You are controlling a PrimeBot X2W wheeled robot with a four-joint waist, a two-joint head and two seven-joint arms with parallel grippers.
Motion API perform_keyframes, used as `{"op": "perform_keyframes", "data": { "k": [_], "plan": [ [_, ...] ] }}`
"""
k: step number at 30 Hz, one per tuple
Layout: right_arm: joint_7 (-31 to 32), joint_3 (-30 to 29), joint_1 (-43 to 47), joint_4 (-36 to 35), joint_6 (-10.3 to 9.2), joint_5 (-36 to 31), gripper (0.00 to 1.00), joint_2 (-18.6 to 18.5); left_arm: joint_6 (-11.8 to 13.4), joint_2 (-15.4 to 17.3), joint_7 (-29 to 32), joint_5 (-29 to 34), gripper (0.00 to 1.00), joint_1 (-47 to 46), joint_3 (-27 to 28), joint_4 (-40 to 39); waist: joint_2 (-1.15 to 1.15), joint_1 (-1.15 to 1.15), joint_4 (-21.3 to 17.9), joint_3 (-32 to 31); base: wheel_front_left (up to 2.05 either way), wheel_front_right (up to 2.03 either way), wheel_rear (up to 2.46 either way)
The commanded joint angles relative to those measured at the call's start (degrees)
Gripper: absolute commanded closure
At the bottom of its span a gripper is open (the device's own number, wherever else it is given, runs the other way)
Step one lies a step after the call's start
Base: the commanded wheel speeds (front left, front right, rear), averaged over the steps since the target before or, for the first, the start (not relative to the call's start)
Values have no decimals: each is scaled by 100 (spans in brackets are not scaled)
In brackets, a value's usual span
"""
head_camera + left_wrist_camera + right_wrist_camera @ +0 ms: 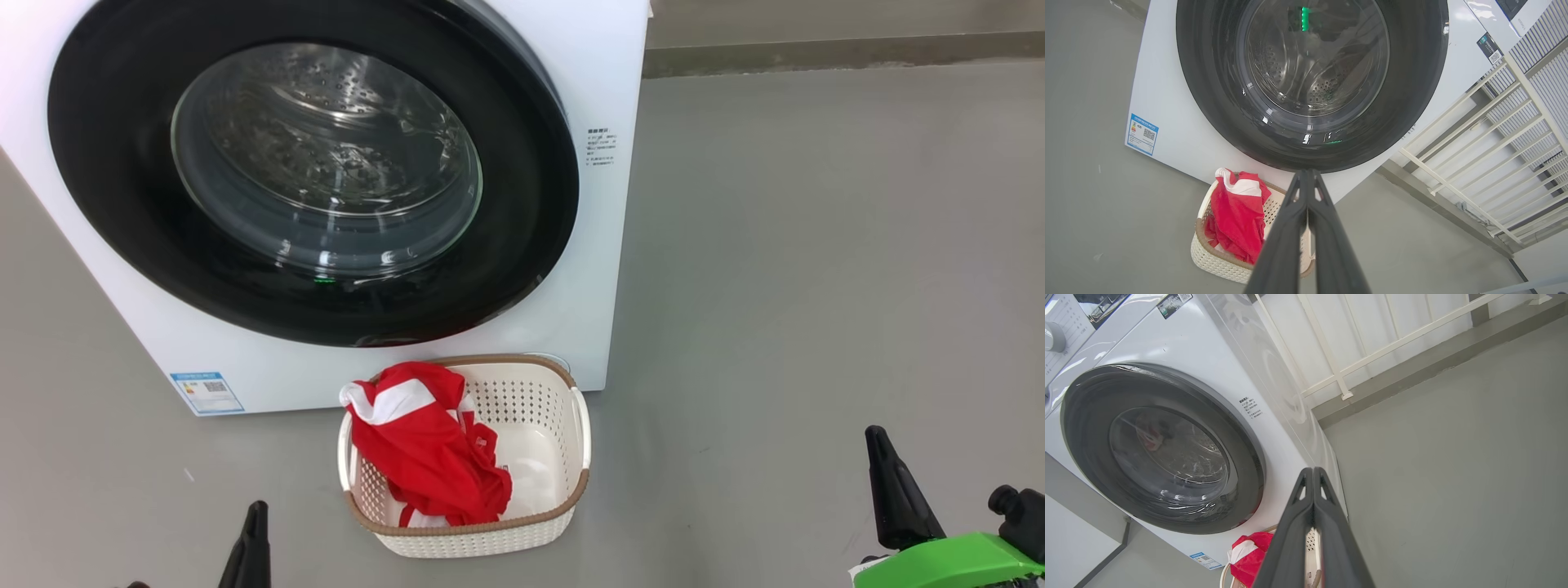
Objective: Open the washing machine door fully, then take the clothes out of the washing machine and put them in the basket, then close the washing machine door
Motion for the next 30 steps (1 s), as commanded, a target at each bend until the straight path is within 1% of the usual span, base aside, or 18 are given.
{"op": "perform_keyframes", "data": {
  "k": [1, 30],
  "plan": [
    [58, 23, -285, -112, -8, 261, 100, -92, -33, 82, 32, -186, 100, -271, 99, -102, 0, -1, 3, 5, 0, 0, 0],
    [552, 24, -563, 57, -13, 2163, 100, -133, -56, 119, 509, -1970, 100, -550, 176, 64, 0, -1, 53, 74, 0, 0, 0]
  ]
}}
